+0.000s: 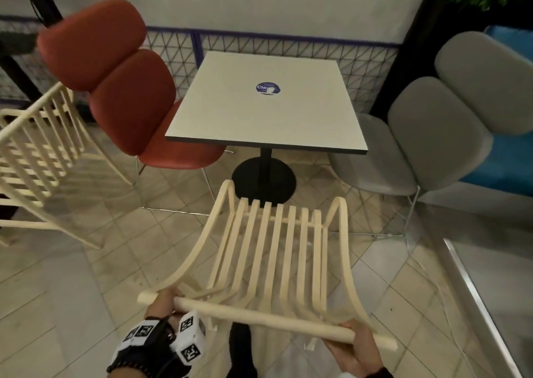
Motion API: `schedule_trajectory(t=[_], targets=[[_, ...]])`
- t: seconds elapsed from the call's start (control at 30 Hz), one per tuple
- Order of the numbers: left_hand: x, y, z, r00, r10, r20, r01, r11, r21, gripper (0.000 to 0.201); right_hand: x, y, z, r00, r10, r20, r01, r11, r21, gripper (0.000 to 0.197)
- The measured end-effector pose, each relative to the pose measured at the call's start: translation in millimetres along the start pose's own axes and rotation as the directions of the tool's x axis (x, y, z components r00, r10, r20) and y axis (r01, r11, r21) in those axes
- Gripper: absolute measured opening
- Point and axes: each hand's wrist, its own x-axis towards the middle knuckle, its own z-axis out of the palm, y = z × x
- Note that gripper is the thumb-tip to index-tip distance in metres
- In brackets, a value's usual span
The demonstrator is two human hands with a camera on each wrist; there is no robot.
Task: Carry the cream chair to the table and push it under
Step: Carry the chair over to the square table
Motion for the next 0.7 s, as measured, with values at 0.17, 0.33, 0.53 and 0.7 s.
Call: schedule_trajectory(t=[0.17,0.33,0.53,0.7], targets=[[12,60,36,0.997,0.075,-0.016,-0.076,0.996,-0.046,0.012,2,-35,64,0.994,-0.065,0.084,0.064,0.998,0.015,0.027],[27,108,69,0.998,0.061,-0.033,-0.064,0.995,-0.079,0.009,41,-61,113,0.998,-0.036,0.054,0.039,0.997,-0.061,0.025],[43,147,105,0.997,0.060,-0.056,-0.068,0.987,-0.148,0.009,85,-91,166,0.999,-0.031,0.019,0.033,0.994,-0.108,0.023],[57,173,122,0.998,0.036,-0.043,-0.043,0.983,-0.180,0.004,110,-100,201,0.999,-0.030,0.028,0.033,0.995,-0.098,0.020]])
